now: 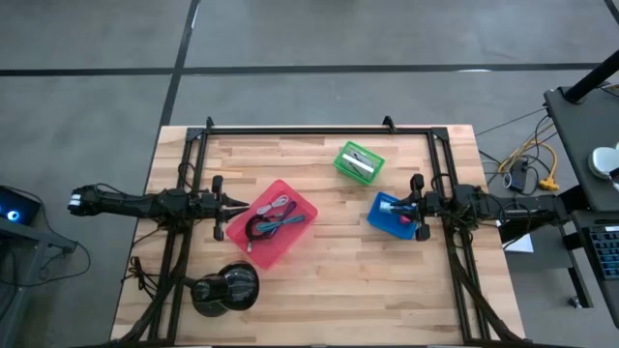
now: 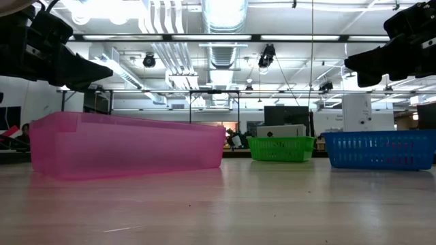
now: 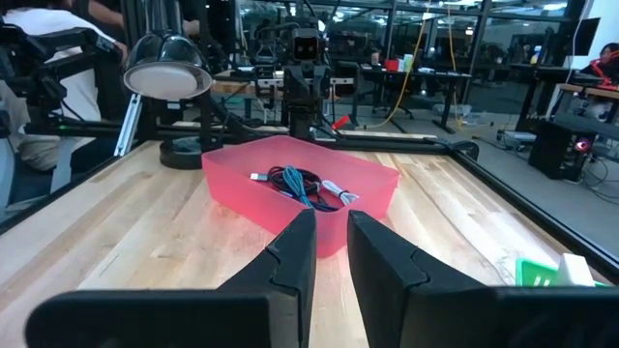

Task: Pick and place items into bin
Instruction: Return to Home Position

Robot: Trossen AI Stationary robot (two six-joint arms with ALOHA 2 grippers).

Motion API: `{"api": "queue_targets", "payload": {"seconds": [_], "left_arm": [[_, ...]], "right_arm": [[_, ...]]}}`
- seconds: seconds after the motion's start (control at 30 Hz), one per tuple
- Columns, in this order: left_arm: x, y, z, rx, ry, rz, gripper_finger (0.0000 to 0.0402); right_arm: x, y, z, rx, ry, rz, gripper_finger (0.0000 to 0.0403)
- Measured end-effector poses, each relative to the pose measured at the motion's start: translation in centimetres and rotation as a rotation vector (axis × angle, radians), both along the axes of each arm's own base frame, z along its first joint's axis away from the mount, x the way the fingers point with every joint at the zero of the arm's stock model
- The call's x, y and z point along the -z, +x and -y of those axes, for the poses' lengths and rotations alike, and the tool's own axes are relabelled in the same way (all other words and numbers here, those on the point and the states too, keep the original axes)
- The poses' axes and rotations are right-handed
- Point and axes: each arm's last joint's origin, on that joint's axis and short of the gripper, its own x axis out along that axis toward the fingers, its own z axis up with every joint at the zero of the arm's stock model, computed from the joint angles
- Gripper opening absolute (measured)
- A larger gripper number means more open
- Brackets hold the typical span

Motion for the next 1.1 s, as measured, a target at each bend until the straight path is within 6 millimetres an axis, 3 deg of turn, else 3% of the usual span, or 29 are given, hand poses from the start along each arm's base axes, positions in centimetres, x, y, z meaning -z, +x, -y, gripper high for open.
{"api": "queue_targets", "payload": {"seconds": [1.1], "left_arm": [[0.11, 0.07, 0.01, 0.0, 0.001, -0.013, 0.0032]], "right_arm": [[-0.01, 0.0, 0.0, 0.0, 0.0, 0.001, 0.0052]]}}
